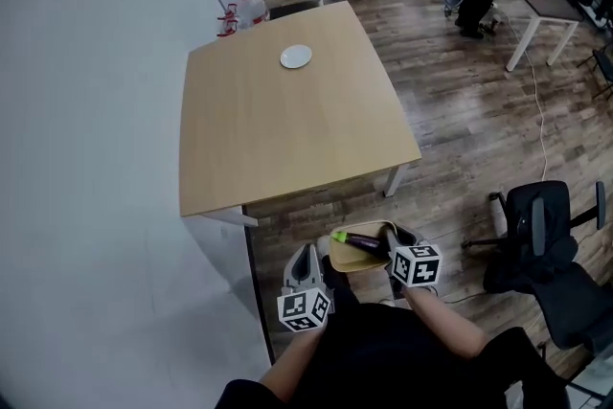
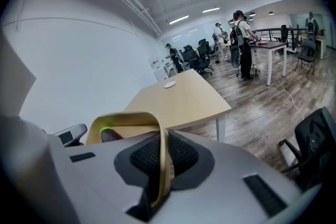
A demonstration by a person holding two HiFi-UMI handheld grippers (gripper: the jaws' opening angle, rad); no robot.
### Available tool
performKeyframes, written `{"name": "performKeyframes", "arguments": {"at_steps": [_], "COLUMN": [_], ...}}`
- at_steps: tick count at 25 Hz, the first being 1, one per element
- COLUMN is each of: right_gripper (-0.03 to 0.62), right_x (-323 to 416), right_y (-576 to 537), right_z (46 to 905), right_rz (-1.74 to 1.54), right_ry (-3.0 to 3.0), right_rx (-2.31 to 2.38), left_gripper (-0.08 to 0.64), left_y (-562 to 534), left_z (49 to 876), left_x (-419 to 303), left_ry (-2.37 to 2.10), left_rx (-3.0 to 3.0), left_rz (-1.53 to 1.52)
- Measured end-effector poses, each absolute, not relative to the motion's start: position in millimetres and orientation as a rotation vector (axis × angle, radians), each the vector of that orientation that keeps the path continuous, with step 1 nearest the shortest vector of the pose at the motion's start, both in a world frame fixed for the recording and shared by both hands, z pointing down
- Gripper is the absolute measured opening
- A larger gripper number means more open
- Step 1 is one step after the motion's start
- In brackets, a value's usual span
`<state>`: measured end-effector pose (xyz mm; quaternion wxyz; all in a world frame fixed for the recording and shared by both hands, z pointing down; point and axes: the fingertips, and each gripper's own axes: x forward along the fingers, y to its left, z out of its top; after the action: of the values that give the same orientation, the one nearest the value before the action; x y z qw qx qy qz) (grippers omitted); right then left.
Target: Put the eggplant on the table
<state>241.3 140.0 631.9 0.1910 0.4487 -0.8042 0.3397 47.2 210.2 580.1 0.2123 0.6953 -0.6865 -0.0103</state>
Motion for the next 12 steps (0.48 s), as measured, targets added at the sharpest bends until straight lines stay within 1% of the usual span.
{"name": "performKeyframes", "arguments": {"at_steps": [4,12], "right_gripper": [0.081,0.08], "right_x": [206,137], "right_y": [89,8], "right_z": [637,647], "right_rz": [0.91,0.992], "right_ry": [-2.242,-2.177], "right_rx": [1.285,1.275], "left_gripper": [0.015,0.015], "left_y": [163,84], "left_z": [597,595], "left_x": [13,-69], "left_ry": [-1.864,-1.856], "left_rx": [1.932,1.919], "left_rz": [-0.009,0.02]}}
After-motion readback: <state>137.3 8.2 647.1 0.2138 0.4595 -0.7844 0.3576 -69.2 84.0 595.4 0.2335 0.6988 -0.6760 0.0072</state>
